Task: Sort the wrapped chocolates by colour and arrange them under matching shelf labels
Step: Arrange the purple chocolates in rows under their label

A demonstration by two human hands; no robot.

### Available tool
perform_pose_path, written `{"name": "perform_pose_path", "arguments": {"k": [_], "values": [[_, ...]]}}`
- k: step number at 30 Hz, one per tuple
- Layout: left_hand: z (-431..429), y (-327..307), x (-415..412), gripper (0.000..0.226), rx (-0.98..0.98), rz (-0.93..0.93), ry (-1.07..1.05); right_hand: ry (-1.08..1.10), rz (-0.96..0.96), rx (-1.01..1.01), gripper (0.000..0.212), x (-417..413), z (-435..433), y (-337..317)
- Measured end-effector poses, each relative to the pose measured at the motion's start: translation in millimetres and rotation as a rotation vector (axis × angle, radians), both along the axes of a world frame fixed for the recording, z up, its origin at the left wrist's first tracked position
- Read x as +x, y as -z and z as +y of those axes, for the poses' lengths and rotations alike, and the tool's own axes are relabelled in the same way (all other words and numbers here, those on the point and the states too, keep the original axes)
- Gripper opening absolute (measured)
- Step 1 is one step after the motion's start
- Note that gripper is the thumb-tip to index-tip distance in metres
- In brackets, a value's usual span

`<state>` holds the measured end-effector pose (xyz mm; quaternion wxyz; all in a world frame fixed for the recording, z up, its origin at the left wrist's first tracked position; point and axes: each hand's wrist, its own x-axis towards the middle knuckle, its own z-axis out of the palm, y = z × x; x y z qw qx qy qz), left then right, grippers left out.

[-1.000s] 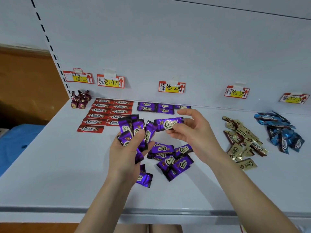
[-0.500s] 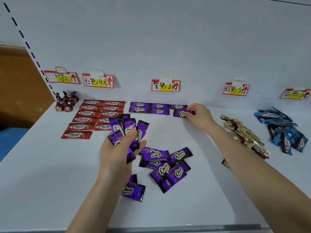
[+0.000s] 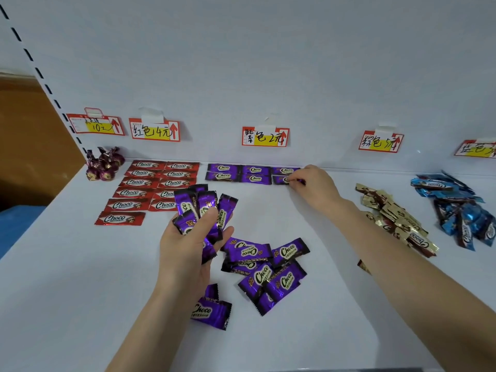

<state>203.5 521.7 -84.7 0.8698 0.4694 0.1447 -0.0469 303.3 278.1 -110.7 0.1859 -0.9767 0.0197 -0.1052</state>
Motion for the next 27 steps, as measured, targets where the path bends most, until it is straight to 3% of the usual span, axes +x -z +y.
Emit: {"name": "perform_pose_path", "arguments": {"k": [5,8,11,14,16,20,25,27], "values": [[1.2,-1.7,-0.3,0.04,-0.011,0.022,-0.016,0.014,-0.002,0.006,0.022,2.8,0.7,1.7],[2.3,-5.9,-3.4,0.055,-0.03,0.028,-0.02,0.002,0.015,0.017,0.023,-1.2,4.8,-2.3],[4.1,-10.2,-6.9,0.059,-0.081,0.028,-0.043,-0.01,-0.051,0.278,0.023,-19.0,25.4,-19.6],[3.8,-13.6,-12.8,0.044,-0.117,0.013,-0.032,-0.159,-0.064,0.608,0.009,-55.7,60.0,-44.1],[2.3,-15.8,-17.9,0.035,-0.118,-0.012,-0.007,-0.261,-0.028,0.671,0.008,-82.8,83.7,-56.6],[3.2,-19.8,-28.5,0.043,-0.102,-0.076,0.039,-0.326,-0.005,0.703,0.011,-114.7,114.0,-66.1],[14.6,-17.8,-34.8,0.027,-0.007,-0.119,0.034,-0.203,0.069,1.064,0.01,-123.2,117.9,-67.7],[18.5,-15.6,-35.2,0.017,0.035,-0.122,0.029,-0.215,0.076,1.018,0.016,-123.6,117.1,-65.5]]}}
